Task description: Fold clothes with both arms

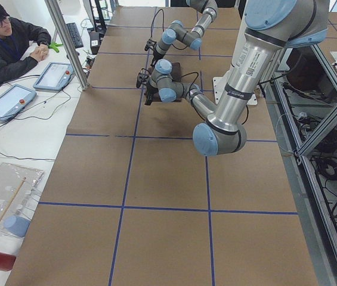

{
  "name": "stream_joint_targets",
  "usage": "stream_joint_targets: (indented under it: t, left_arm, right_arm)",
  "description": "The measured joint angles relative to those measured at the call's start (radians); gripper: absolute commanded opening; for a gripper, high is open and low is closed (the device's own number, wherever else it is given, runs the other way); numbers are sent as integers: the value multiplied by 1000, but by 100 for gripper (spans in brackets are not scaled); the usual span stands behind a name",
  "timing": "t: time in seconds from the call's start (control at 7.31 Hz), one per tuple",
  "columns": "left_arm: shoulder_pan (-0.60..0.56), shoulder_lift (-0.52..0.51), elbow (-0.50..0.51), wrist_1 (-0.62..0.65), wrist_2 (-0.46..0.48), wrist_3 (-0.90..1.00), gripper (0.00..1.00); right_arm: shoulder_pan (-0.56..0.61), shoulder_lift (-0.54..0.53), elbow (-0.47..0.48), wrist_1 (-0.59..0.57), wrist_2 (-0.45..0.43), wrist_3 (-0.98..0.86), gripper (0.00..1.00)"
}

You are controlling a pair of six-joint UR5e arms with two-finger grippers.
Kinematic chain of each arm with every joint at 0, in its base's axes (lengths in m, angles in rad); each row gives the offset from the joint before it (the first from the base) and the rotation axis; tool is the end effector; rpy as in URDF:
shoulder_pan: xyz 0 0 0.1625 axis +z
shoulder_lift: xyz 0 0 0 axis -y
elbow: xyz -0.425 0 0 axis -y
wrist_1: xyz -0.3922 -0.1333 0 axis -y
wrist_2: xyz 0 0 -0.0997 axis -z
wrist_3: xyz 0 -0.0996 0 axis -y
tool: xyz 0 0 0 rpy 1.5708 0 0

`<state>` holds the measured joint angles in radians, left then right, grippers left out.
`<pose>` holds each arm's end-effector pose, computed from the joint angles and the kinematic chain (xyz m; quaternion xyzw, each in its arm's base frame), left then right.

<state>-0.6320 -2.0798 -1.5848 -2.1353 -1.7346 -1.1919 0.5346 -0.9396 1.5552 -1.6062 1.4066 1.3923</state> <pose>0.4797 -0.4963 0.2951 0.1884 0.4850 -0.0657 0.8514 -0.5332 -0.4896 0.3067 0.1731 -0.2397 0.1922 0.9357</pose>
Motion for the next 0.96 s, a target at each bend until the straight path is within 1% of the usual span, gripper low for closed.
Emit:
stream_joint_targets:
  t: [0.14, 0.41, 0.55, 0.68, 0.82, 0.96]
  left_arm:
    - [0, 2, 0, 0, 1, 0, 100]
    - [0, 4, -1, 0, 1, -1, 100]
    - [1, 3, -2, 0, 1, -2, 100]
    - [3, -1, -2, 3, 1, -2, 100]
    - [7, -11, -1, 9, 0, -10, 100]
    - [16, -30, 5, 13, 0, -34, 100]
  right_arm:
    - [6, 1, -12, 0, 0, -1, 99]
    - [31, 11, -20, -1, 17, -35, 100]
    - [62, 27, -18, -1, 70, -65, 100]
    - [105, 41, -4, 0, 165, -106, 100]
    - [146, 42, 29, 0, 253, -152, 100]
    - [178, 33, 71, -1, 321, -184, 100]
